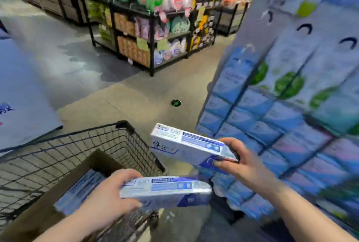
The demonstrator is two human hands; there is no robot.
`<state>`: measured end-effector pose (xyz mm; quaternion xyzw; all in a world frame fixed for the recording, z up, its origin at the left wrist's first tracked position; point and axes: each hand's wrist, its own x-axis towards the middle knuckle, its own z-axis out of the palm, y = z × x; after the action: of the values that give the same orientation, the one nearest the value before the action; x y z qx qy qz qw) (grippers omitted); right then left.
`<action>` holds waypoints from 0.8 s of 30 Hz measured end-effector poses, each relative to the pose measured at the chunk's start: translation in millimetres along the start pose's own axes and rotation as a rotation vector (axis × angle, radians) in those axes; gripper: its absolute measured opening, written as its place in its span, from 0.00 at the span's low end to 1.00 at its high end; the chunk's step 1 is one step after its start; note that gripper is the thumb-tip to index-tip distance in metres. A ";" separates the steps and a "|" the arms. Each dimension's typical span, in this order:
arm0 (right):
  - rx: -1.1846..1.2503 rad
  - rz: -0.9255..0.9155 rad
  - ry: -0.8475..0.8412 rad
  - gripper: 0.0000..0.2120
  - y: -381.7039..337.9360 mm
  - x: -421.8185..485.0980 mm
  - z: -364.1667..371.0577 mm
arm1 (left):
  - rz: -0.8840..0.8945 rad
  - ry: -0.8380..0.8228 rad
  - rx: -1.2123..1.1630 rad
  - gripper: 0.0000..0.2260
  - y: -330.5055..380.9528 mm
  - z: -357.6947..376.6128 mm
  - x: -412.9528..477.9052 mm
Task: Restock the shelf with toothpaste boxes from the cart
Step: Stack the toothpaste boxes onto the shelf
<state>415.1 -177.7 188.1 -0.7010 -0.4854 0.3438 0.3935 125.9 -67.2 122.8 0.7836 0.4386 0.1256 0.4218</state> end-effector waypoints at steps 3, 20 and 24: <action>-0.029 0.065 0.170 0.21 13.2 -63.9 -56.5 | 0.135 -0.096 0.017 0.27 52.2 41.1 8.2; -0.092 0.312 0.797 0.19 91.9 -539.6 -270.6 | 0.581 -0.543 0.034 0.21 346.6 351.5 -166.9; -0.098 0.325 0.934 0.17 90.3 -613.6 -290.8 | 0.648 -0.615 0.073 0.20 396.6 394.5 -203.9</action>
<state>524.0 -844.4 301.4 -0.8644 -0.1575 0.0266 0.4768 461.0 -549.2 222.2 0.8958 0.0287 -0.0031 0.4435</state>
